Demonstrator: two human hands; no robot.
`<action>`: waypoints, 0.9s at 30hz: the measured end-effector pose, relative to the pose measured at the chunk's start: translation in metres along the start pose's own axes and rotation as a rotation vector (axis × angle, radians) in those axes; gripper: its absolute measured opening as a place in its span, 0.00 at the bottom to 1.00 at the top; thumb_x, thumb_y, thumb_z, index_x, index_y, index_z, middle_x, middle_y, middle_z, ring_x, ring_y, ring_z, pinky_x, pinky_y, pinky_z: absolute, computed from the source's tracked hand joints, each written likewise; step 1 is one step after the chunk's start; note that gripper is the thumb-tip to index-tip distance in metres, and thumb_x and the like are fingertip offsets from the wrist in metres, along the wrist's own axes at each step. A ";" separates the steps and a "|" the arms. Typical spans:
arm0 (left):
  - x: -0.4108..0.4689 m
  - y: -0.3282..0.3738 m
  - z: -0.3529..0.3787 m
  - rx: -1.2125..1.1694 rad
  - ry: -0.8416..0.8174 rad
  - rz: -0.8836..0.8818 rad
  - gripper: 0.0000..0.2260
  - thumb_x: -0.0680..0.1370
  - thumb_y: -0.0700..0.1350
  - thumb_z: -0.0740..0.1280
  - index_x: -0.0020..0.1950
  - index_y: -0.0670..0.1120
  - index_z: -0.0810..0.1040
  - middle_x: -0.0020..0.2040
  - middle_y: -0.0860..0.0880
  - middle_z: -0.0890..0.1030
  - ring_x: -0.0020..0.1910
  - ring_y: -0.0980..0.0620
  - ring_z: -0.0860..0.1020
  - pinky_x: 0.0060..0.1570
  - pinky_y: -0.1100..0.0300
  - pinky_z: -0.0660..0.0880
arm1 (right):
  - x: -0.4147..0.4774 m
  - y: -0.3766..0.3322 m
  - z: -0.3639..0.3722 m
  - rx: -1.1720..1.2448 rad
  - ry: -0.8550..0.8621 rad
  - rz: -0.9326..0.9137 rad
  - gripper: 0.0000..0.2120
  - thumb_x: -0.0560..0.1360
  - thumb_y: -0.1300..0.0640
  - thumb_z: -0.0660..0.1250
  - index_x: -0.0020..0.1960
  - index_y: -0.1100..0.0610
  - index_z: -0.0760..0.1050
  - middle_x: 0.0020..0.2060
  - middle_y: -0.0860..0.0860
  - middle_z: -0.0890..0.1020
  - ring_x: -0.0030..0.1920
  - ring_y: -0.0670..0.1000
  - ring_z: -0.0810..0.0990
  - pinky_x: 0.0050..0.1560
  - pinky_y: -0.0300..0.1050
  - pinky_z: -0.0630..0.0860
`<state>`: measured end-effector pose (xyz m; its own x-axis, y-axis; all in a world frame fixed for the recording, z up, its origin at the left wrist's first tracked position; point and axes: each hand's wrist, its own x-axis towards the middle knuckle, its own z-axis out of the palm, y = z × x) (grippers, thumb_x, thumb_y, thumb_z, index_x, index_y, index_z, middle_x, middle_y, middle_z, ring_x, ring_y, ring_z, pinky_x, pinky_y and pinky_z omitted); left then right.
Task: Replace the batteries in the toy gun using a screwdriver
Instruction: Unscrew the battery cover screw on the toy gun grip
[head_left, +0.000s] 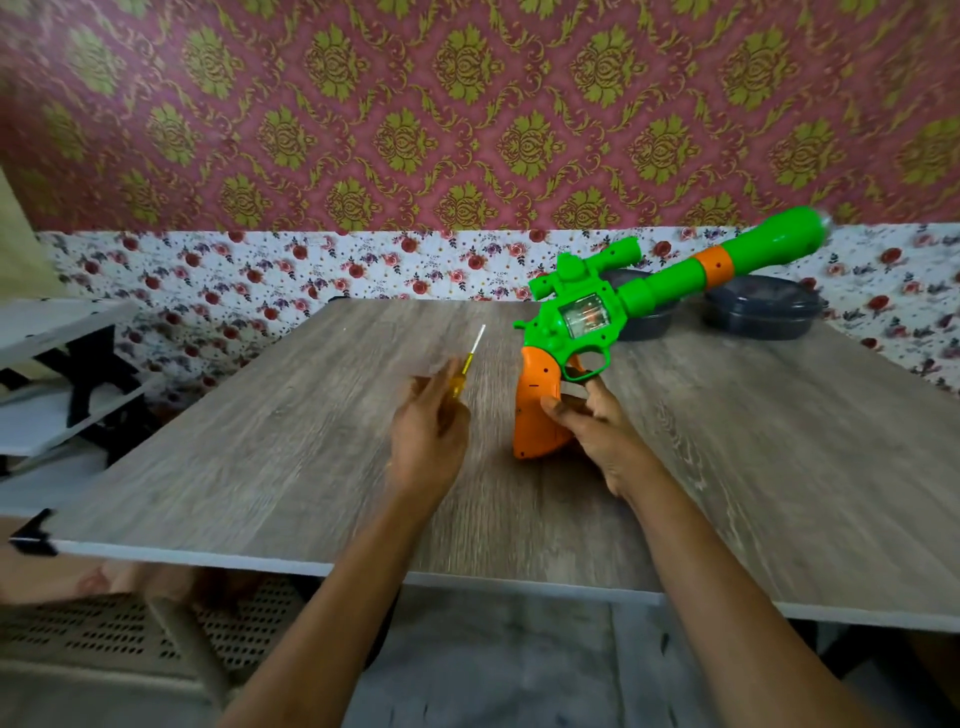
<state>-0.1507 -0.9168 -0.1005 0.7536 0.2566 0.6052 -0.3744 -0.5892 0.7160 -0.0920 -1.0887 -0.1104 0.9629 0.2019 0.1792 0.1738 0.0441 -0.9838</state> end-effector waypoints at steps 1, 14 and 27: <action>-0.002 0.002 -0.004 0.025 0.012 0.074 0.22 0.76 0.35 0.65 0.68 0.49 0.71 0.46 0.52 0.73 0.38 0.62 0.71 0.37 0.77 0.67 | 0.000 -0.001 0.000 0.004 -0.013 -0.007 0.18 0.74 0.58 0.67 0.61 0.47 0.68 0.56 0.53 0.79 0.56 0.51 0.78 0.58 0.45 0.74; -0.011 -0.005 -0.014 -0.172 0.283 0.236 0.19 0.71 0.38 0.73 0.59 0.48 0.72 0.47 0.58 0.79 0.45 0.61 0.81 0.44 0.67 0.79 | 0.003 -0.001 -0.002 0.080 -0.020 0.038 0.14 0.75 0.63 0.64 0.60 0.59 0.74 0.44 0.49 0.81 0.43 0.44 0.80 0.46 0.38 0.77; -0.024 0.012 -0.014 -0.092 0.207 0.493 0.19 0.74 0.43 0.68 0.63 0.47 0.67 0.51 0.53 0.78 0.50 0.65 0.79 0.46 0.61 0.80 | -0.004 -0.003 0.001 0.055 -0.062 0.013 0.13 0.76 0.62 0.62 0.59 0.59 0.74 0.49 0.54 0.81 0.46 0.47 0.80 0.51 0.45 0.78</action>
<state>-0.1812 -0.9193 -0.1015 0.3580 0.1176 0.9263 -0.7096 -0.6106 0.3518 -0.0968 -1.0891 -0.1083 0.9501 0.2630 0.1678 0.1478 0.0942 -0.9845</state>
